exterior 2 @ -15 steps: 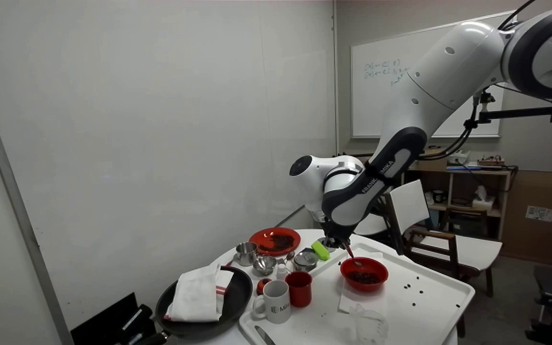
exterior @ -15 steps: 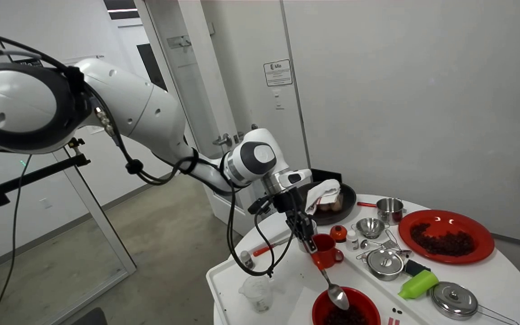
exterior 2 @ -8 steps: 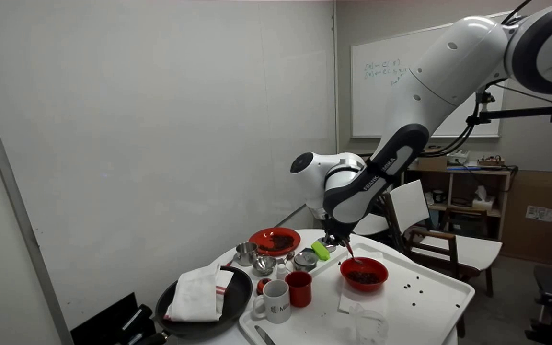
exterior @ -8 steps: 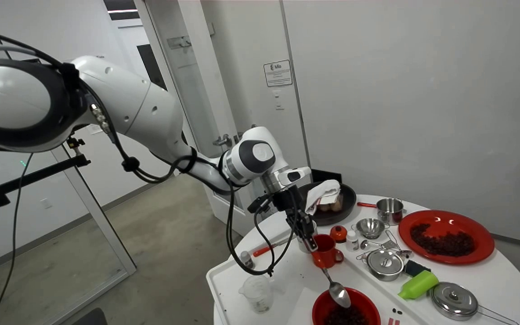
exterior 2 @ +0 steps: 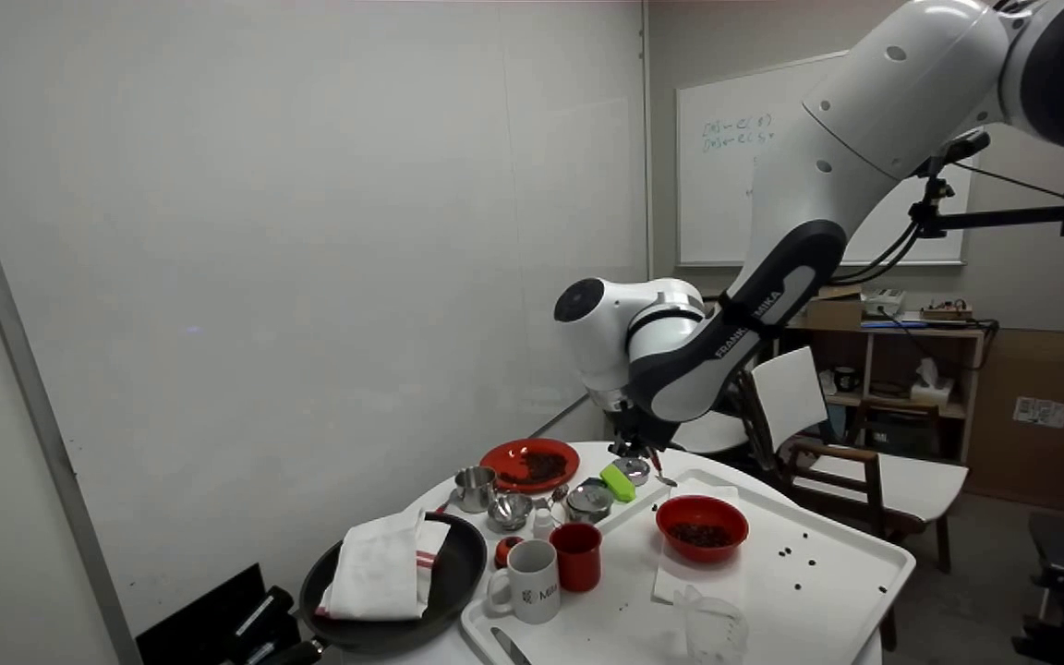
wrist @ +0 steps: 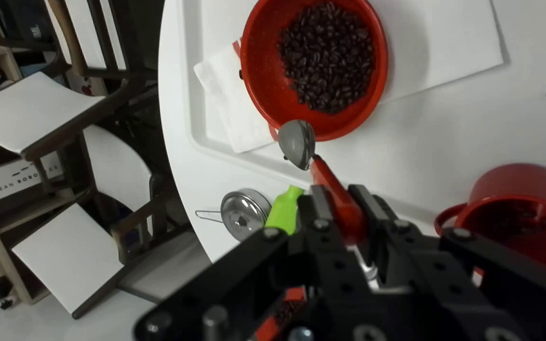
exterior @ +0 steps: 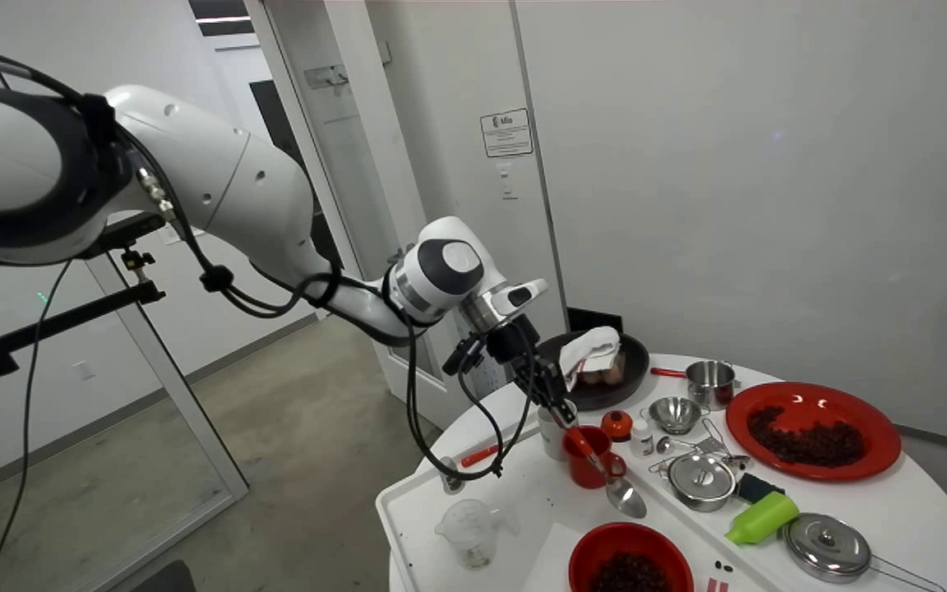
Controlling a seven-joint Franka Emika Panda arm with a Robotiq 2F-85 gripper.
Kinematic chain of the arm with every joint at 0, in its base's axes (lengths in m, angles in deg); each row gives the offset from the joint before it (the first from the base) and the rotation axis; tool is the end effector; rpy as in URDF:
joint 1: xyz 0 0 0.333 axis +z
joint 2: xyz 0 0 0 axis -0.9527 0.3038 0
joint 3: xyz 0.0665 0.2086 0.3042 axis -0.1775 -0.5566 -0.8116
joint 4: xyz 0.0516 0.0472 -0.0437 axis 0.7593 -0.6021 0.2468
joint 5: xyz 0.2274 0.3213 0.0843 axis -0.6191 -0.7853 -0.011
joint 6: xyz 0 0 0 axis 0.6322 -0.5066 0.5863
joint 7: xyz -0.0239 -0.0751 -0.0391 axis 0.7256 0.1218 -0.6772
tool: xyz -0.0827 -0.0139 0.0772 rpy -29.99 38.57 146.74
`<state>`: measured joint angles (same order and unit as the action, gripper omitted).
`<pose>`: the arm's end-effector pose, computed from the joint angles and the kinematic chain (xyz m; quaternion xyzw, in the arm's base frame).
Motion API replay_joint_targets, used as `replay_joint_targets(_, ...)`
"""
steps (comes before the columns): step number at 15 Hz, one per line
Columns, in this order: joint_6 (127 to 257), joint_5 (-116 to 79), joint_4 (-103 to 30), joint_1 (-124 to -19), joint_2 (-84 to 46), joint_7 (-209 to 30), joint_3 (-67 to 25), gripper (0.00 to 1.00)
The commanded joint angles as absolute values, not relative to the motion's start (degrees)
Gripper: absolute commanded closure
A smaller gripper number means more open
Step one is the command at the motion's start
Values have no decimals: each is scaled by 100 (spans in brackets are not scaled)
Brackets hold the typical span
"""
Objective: Move the spoon from the red bowl to the mug
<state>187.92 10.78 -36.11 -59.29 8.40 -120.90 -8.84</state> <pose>0.7334 -0.0229 0.2162 0.9476 -0.1025 0.0386 0.3002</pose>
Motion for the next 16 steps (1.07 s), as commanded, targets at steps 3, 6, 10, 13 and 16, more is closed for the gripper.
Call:
replay_joint_targets(3,19892,1174,-4312,-6061,41,-11598,-1177,92)
replay_joint_targets(6,20273,885,-4347,-6230,-27,-11000,-1429,92)
replay_joint_targets(10,20134,223,-4113,-6506,219,-10131,-1778,92)
replay_joint_targets(13,19956,-473,-3922,-6844,472,-9423,-2120,92)
replay_joint_targets(16,19948,-777,-3777,-6985,708,-9052,-2205,92)
